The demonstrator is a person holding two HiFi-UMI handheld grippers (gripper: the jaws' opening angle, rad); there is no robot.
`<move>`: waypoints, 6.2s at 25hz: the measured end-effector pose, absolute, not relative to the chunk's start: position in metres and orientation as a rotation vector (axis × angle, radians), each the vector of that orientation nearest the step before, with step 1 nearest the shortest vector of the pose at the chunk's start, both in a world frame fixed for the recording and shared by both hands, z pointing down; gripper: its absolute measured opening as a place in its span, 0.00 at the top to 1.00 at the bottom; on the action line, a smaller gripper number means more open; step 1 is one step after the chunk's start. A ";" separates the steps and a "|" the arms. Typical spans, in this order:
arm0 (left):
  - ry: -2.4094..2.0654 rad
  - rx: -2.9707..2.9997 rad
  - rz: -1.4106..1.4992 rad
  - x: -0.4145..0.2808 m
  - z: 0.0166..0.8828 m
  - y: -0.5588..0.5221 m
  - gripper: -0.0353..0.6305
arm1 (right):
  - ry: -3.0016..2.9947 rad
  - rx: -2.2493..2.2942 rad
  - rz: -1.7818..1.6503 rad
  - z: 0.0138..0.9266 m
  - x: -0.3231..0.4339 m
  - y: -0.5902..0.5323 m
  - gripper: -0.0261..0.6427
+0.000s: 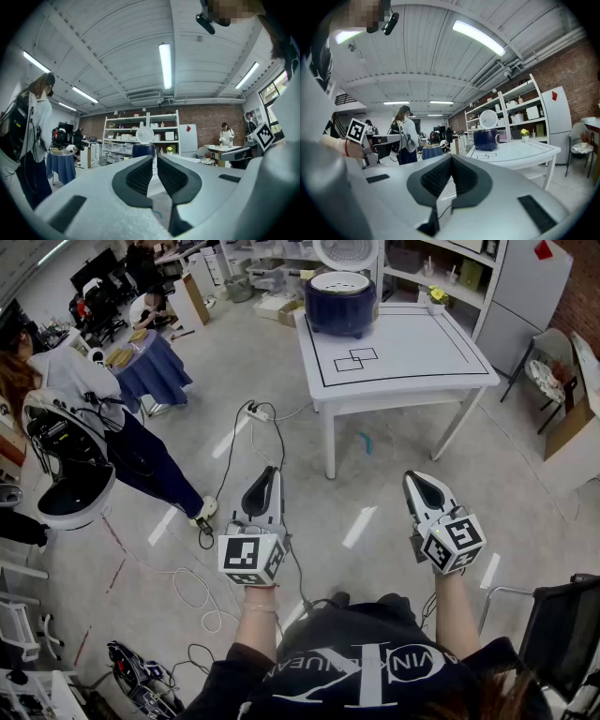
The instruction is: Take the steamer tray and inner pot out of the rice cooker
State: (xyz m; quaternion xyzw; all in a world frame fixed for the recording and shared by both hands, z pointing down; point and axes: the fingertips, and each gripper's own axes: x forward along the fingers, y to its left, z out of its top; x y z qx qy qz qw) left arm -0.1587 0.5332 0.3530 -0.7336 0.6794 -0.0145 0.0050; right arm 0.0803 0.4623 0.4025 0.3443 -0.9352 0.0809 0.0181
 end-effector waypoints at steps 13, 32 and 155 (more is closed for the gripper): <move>2.171 -2.323 -0.026 -0.166 0.367 0.532 0.89 | -2.898 1.077 0.266 0.411 0.081 0.459 0.96; 2.128 -2.419 0.058 -0.178 0.375 0.485 0.76 | -2.904 1.245 0.352 0.408 0.093 0.410 0.74; 2.076 -2.478 -0.009 -0.305 0.351 -0.225 0.72 | -2.151 0.767 -0.316 0.397 -0.155 -0.359 0.80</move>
